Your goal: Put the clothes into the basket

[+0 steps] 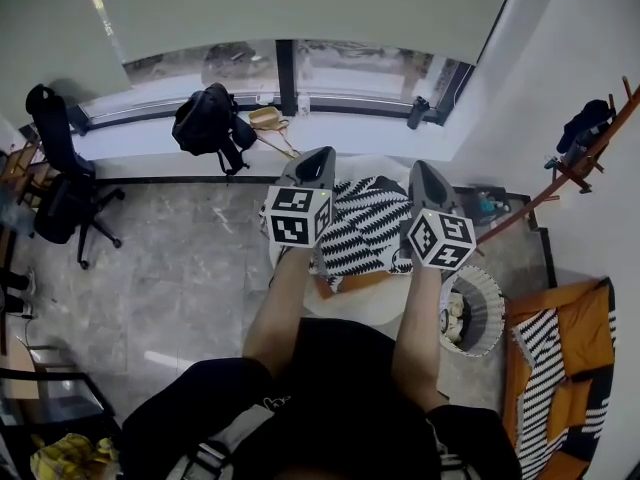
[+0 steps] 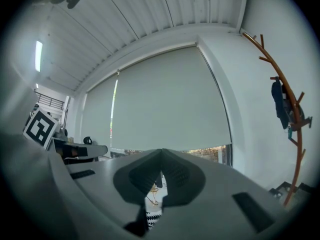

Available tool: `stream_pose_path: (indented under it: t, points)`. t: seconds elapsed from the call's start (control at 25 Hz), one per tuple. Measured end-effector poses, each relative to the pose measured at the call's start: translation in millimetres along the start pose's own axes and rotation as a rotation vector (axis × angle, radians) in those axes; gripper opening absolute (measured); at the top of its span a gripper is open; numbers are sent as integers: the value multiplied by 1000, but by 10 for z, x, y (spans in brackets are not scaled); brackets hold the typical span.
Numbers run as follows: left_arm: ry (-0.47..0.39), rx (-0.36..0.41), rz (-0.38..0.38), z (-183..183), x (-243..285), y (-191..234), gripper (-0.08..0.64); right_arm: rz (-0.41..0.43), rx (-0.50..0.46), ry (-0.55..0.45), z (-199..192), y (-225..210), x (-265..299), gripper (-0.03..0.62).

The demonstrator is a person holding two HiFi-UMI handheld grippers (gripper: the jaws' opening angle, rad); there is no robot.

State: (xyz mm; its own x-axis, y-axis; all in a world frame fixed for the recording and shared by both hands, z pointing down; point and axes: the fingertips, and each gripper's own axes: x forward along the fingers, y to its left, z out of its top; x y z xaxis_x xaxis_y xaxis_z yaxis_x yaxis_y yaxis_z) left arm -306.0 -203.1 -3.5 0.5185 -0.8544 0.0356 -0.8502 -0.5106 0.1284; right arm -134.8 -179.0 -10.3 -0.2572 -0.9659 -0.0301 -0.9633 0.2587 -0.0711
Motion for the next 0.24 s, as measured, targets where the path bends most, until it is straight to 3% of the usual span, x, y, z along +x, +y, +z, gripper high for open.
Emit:
stream_pose_path:
  t: [0.24]
  points:
    - [-22, 12, -16, 75, 146, -20, 8, 10, -15, -13, 71, -37, 147, 11]
